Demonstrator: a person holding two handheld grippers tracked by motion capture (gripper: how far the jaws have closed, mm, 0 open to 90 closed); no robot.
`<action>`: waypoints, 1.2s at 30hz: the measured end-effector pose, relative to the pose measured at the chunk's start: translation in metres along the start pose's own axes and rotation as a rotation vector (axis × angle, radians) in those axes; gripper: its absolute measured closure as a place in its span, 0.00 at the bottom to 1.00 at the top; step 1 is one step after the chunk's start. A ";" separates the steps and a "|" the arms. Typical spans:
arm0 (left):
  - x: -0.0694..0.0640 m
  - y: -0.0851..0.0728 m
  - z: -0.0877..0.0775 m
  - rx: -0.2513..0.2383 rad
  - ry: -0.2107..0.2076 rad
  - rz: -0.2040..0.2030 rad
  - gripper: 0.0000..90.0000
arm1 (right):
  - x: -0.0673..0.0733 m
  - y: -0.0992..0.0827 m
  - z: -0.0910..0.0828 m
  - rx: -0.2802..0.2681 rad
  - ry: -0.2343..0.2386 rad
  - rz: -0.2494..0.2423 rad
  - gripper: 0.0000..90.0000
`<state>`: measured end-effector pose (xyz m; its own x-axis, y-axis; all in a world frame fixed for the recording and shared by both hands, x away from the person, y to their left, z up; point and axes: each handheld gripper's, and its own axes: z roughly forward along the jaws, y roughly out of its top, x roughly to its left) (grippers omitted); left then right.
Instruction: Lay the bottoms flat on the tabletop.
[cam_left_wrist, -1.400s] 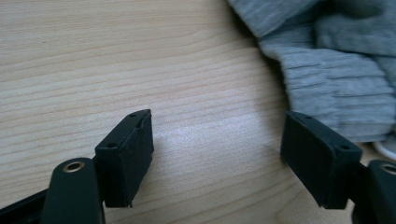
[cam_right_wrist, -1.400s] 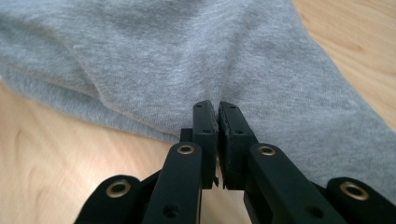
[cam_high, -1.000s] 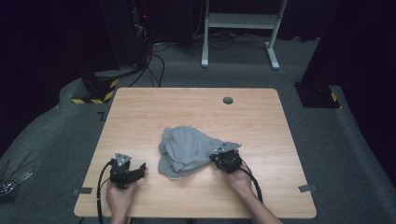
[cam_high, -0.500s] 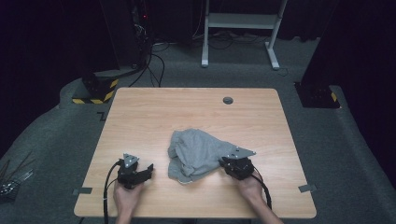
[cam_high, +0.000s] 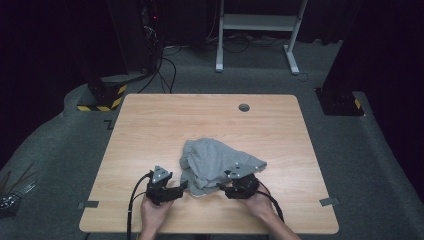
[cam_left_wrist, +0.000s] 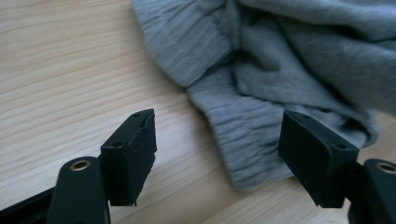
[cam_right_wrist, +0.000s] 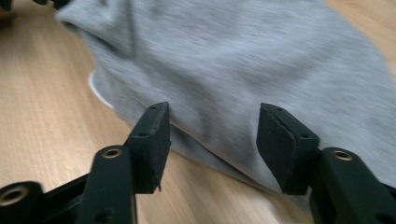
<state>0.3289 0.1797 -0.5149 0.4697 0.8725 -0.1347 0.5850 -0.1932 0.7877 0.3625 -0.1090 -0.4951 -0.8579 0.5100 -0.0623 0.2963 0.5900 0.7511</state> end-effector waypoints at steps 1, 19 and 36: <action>-0.002 0.001 0.001 0.001 -0.002 0.003 0.32 | 0.003 0.002 0.004 0.005 0.009 -0.009 0.48; -0.006 0.005 0.013 0.072 0.029 0.062 0.92 | -0.027 0.016 -0.018 -0.051 -0.056 0.051 0.97; 0.001 0.006 -0.002 0.013 0.060 0.012 0.71 | -0.076 -0.012 -0.031 -0.018 -0.177 0.259 0.75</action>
<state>0.3318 0.1803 -0.5090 0.4365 0.8952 -0.0892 0.5884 -0.2090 0.7811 0.4109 -0.1738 -0.4795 -0.6684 0.7435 0.0203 0.4865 0.4164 0.7681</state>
